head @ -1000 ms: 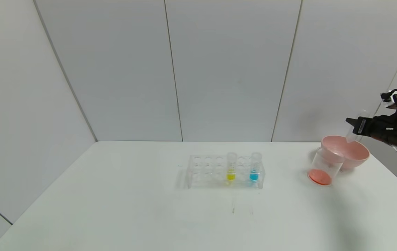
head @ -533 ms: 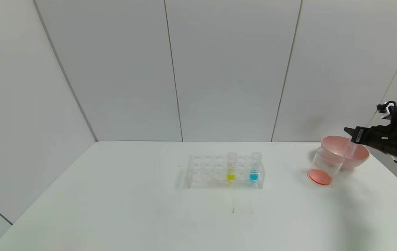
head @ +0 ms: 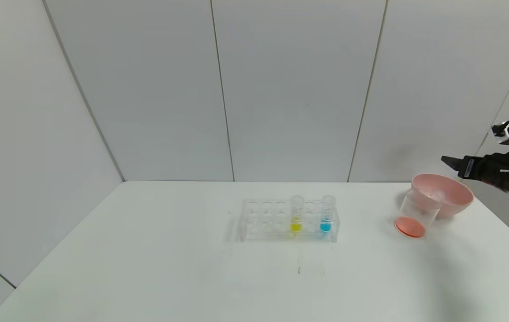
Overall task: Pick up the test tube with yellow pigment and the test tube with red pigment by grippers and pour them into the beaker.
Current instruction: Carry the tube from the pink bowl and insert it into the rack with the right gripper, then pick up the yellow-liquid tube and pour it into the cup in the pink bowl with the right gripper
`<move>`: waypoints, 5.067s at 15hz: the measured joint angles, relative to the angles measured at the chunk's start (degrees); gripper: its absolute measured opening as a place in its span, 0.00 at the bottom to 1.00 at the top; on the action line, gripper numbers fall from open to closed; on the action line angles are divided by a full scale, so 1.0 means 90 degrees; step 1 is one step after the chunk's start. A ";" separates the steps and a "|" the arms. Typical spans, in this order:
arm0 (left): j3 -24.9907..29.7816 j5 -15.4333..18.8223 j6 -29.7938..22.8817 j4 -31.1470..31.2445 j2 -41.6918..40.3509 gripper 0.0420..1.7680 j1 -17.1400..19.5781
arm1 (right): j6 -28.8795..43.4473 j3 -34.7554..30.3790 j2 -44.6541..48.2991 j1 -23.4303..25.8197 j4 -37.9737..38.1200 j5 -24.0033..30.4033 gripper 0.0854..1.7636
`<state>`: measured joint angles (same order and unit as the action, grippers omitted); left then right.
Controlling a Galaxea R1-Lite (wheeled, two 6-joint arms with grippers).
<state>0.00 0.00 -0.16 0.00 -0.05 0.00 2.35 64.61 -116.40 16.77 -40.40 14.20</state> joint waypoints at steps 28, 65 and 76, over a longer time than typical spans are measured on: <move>0.0000 0.0000 0.0000 0.0000 0.0000 1.00 0.0000 | 0.1456 -0.2855 0.0012 -0.7263 -0.2670 -0.4832 0.96; 0.0000 0.0000 0.0000 0.0000 0.0000 1.00 0.0000 | 0.0508 -0.0410 -0.0374 -0.6029 -0.1657 -0.4157 0.26; 0.0000 0.0000 0.0000 0.0000 0.0000 1.00 0.0000 | -0.0511 -0.2086 0.1127 -0.2047 -0.2442 -0.1031 0.26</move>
<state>0.00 0.00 -0.16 0.00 -0.05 0.00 -2.24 45.84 -106.25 -1.65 -62.38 4.92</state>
